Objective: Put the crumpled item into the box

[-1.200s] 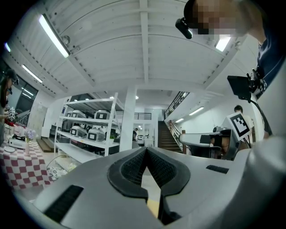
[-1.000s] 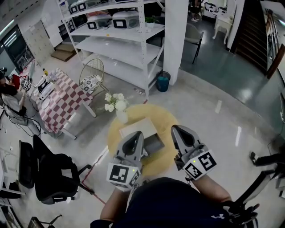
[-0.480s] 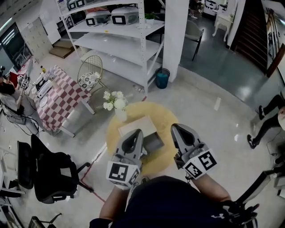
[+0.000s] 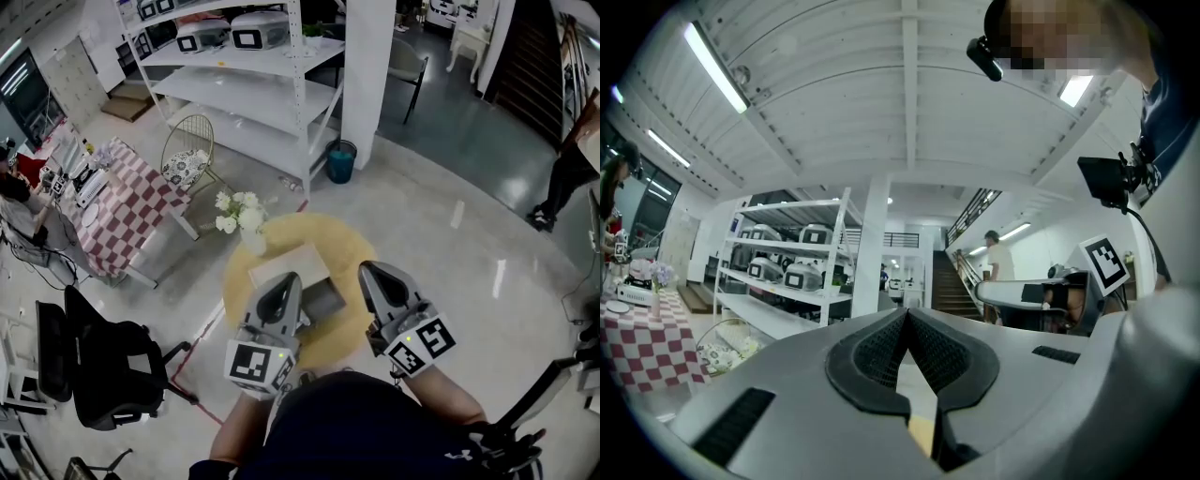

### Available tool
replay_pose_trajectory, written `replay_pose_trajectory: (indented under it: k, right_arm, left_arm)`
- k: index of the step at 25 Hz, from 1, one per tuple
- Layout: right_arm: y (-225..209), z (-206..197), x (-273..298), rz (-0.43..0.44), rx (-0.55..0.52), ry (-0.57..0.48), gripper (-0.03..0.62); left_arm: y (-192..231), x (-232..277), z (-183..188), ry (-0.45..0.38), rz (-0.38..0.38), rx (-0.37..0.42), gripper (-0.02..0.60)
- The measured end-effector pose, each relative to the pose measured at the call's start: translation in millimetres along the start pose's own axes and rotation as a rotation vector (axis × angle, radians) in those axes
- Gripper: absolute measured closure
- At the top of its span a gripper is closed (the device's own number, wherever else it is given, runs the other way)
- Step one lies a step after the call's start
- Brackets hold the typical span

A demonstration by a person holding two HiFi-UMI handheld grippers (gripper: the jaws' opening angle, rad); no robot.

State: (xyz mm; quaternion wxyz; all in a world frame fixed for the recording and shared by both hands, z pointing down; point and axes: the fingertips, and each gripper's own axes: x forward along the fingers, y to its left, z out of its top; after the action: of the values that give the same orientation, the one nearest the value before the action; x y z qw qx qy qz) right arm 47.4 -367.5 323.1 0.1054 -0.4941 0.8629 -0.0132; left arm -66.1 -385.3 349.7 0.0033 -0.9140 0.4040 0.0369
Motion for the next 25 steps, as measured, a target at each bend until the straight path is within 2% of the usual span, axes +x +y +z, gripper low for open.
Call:
replay_pose_trajectory:
  k: [25]
  right_arm:
    - [1.0,-1.3,2.3,0.008,0.013,0.021,0.591]
  left_arm:
    - [-2.2,5.8,-2.4,0.02,-0.014,-0.007,0.565]
